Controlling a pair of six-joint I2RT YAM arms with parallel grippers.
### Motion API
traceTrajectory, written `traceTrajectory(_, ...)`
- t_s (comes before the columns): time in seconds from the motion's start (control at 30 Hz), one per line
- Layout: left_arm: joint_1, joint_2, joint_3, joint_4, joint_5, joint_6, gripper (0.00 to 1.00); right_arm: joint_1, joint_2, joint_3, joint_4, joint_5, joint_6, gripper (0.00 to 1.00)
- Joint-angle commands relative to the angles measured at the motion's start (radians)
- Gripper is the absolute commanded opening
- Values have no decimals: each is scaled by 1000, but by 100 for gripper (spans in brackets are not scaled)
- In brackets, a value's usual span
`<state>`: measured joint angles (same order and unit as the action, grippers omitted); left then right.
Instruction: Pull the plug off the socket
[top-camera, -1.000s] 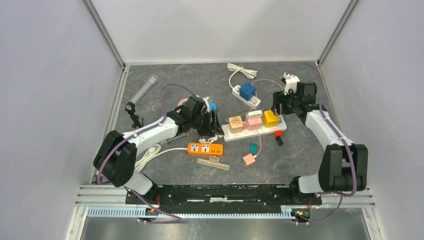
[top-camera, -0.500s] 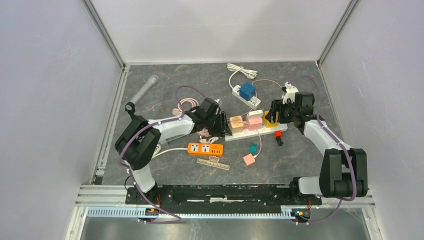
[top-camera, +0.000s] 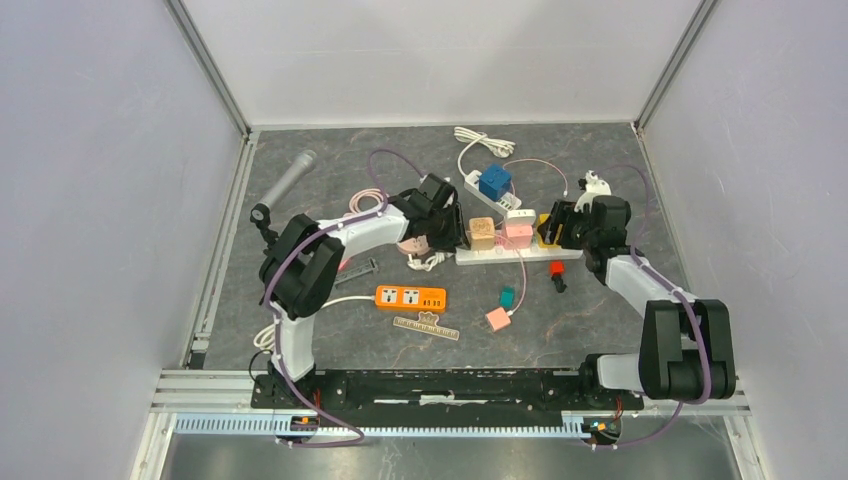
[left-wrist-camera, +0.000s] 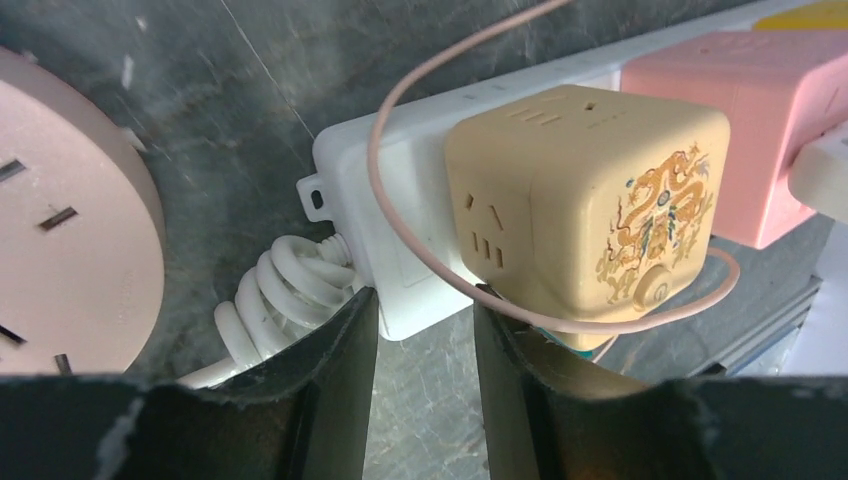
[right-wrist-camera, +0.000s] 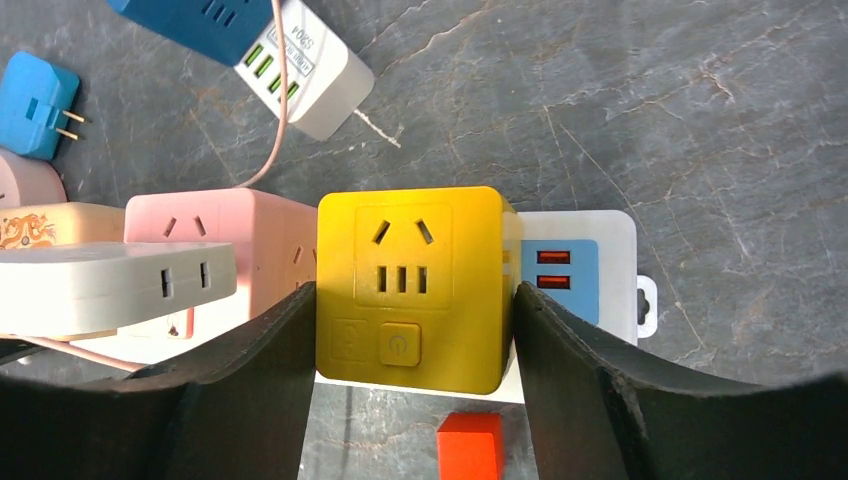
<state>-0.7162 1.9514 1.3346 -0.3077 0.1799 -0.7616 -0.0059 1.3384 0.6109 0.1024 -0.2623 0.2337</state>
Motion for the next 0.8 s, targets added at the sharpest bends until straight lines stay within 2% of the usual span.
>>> traceTrajectory(0.0, 10, 62, 103, 151, -66, 37, 47, 109, -6, -82, 34, -59, 191, 63)
traceTrajectory(0.27, 88, 65, 97, 138, -81, 44, 46, 262, 6, -118, 141, 21, 376, 62)
traceTrajectory(0.57, 156, -101, 7, 89, -47, 100, 51, 433, -31, -89, 112, 139, 525, 63)
traceTrajectory(0.67, 156, -156, -25, 53, -55, 111, 52, 451, -71, -54, 60, 162, 497, 64)
traceTrajectory(0.77, 159, -205, -50, 21, -82, 108, 53, 448, -80, 51, -93, 256, 340, 73)
